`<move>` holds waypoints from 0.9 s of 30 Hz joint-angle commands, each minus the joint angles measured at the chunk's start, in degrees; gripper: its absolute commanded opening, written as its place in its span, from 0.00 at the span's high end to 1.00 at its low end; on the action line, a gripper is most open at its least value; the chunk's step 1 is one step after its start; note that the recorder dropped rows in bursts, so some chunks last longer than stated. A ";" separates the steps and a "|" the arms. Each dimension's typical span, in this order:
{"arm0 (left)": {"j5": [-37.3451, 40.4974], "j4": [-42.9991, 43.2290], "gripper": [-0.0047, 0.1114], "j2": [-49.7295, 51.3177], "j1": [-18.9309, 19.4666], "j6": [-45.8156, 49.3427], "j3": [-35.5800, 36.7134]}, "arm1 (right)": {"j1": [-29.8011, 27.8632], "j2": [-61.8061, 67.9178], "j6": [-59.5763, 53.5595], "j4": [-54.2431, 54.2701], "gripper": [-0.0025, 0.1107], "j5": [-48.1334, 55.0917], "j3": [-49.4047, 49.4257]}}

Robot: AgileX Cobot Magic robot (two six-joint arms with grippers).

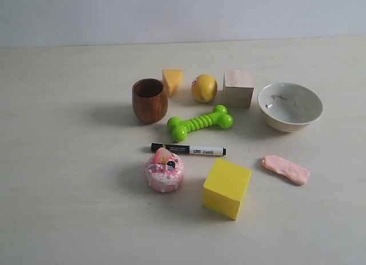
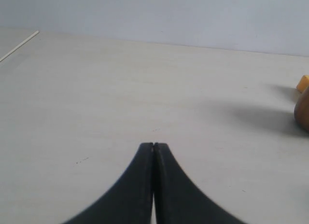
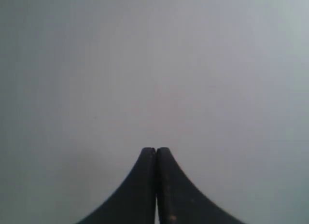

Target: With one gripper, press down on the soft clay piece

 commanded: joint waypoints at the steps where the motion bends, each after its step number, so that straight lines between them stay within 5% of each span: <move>1: -0.57 -0.45 0.96 -0.37 -0.29 -0.16 -0.03 | 6.88 8.92 0.04 3.75 0.98 12.85 -4.23; 6: -0.57 -0.45 0.96 -0.37 -0.29 -0.16 -0.03 | 15.57 25.29 -11.92 18.48 0.98 31.30 -6.21; 10: -0.57 -0.45 0.96 -0.37 -0.29 -0.16 -0.03 | 16.90 36.45 -13.53 19.36 0.98 46.52 -6.21; 27: -0.57 -0.45 0.96 -0.37 -0.29 -0.16 -0.03 | 16.90 42.02 -13.52 21.07 0.98 30.71 -6.21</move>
